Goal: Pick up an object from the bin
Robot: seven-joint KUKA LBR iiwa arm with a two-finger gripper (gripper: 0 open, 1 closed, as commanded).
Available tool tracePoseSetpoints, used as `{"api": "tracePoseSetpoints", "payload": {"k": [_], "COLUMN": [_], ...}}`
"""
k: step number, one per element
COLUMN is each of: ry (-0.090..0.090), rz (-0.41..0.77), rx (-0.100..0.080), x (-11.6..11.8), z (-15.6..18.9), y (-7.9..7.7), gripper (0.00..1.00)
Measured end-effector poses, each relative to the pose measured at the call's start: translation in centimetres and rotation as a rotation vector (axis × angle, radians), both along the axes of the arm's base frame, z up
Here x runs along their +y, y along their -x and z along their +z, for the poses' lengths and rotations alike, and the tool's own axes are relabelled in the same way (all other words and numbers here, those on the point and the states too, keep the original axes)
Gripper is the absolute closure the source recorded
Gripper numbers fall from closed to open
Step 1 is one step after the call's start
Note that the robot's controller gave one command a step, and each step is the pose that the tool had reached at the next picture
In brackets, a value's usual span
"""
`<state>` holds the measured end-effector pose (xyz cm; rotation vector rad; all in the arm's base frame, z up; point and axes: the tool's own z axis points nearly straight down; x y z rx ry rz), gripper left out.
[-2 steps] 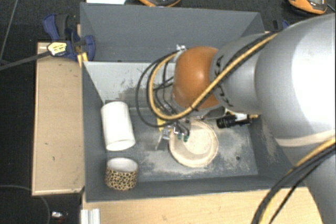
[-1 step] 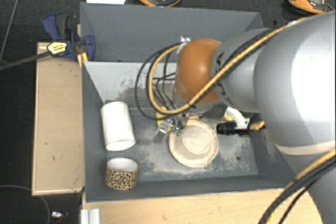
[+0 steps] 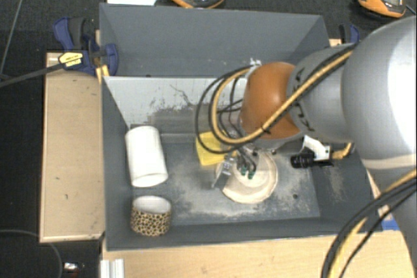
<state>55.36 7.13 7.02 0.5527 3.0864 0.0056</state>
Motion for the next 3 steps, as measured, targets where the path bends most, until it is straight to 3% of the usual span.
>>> {"api": "tracePoseSetpoints", "payload": {"k": [1, 2, 3], "ry": [-0.003, -0.003, 0.001], "rz": [-0.352, -0.352, -0.351], "rx": [0.017, 0.017, 0.020], "x": [2.3, 2.3, 2.1], "z": [0.0, 0.0, 2.8], "y": [-1.4, -1.4, -1.2], "gripper": [1.00, 1.00, 1.00]}}
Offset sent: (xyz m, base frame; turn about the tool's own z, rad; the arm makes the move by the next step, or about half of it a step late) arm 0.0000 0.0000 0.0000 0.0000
